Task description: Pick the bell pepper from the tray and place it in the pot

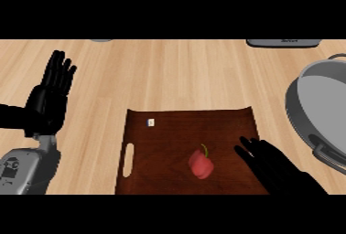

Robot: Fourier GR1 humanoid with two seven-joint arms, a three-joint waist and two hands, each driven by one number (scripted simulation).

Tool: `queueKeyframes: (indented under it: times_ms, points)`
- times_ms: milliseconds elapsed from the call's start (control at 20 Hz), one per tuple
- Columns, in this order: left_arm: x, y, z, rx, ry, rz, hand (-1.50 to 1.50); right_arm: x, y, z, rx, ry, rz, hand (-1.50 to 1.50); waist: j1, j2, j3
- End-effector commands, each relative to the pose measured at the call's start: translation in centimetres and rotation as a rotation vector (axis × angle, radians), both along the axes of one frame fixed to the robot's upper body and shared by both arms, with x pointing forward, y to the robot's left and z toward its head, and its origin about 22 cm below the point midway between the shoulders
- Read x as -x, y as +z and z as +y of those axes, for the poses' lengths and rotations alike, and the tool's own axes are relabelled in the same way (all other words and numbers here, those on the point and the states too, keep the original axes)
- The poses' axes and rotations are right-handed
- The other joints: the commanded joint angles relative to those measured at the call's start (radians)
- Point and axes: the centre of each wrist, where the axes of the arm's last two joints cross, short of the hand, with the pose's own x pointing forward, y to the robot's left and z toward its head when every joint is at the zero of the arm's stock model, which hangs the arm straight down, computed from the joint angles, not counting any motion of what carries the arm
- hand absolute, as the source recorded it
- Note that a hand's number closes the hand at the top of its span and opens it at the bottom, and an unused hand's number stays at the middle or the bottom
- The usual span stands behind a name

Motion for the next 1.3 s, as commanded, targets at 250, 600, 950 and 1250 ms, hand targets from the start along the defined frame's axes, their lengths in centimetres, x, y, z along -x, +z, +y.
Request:
queueKeyframes:
  times_ms: [250, 600, 950, 1250]
  points:
    - [-0.3, 0.8, 1.6, 0.007, 0.003, -0.005, 0.00, -2.0, -1.6, 5.8, 0.078, -0.059, 0.098, -1.50, -0.003, 0.000, 0.002]
    - [-0.4, -0.9, 1.9, 0.000, 0.002, -0.006, 0.00, -4.1, -4.1, 5.7, 0.092, -0.025, 0.096, -1.50, -0.006, 0.001, 0.002]
    - [-0.9, 1.0, -0.3, -0.003, -0.002, 0.006, 0.00, -2.5, -5.7, 7.7, 0.079, 0.005, 0.031, -1.50, -0.008, -0.001, 0.002]
    - [1.5, 0.7, 0.1, -0.006, 0.007, 0.009, 0.00, -0.8, -6.0, 8.6, 0.177, -0.106, 0.067, -1.50, -0.006, -0.003, 0.002]
